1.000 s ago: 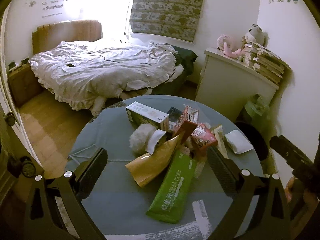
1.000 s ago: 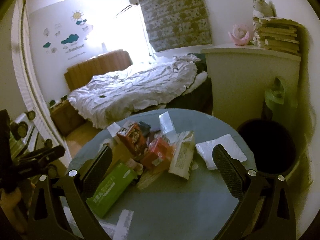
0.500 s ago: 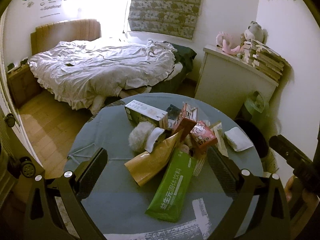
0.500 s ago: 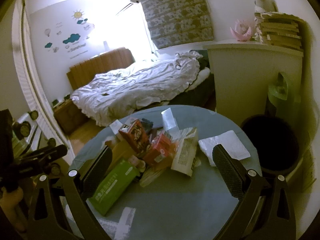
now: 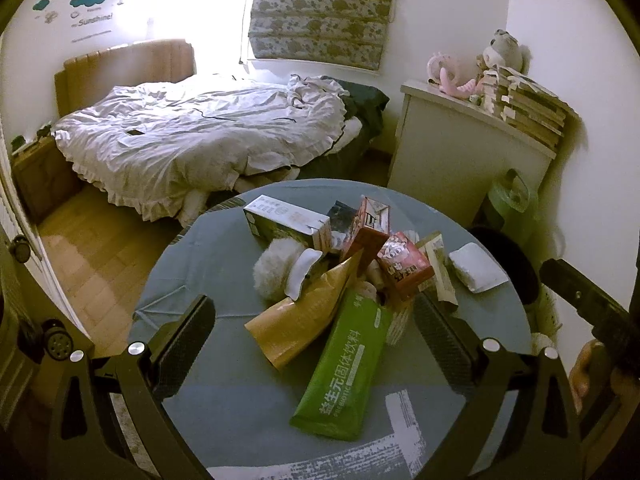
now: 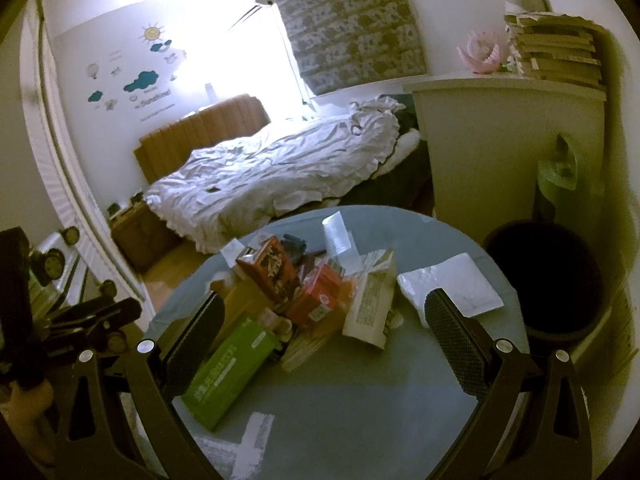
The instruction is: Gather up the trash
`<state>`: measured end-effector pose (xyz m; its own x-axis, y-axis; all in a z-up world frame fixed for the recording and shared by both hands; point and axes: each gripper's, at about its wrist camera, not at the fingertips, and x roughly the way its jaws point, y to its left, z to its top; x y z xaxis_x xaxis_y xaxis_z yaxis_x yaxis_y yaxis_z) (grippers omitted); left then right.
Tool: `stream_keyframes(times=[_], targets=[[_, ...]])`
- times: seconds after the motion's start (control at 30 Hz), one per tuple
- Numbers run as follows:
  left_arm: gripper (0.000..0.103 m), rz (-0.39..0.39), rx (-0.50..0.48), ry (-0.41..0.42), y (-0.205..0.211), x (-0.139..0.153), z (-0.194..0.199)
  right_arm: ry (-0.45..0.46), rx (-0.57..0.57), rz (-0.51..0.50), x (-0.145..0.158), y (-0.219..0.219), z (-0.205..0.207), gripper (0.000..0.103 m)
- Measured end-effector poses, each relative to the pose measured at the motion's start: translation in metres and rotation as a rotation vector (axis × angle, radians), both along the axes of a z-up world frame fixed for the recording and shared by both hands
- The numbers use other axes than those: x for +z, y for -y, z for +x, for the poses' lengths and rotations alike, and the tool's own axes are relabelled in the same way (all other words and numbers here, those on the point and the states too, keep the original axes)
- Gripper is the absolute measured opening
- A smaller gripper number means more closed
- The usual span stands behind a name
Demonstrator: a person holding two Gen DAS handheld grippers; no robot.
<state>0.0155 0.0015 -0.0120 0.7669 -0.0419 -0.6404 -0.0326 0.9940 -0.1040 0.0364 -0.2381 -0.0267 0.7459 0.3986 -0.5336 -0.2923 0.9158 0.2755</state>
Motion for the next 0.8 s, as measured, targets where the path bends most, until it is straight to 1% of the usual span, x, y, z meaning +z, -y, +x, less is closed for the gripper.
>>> stream_keyframes(times=[0.53,0.8], targets=[[0.098,-0.002,-0.004,-0.003,0.0022,-0.0009,0.0001,-0.006,0.000,-0.007,-0.0023,0.0016,0.0013,0.099],[0.098,-0.016,-0.004,-0.012,0.0003,-0.0081,0.0021,-0.019,0.003,-0.022,-0.0056,-0.0045,0.0050,0.099]])
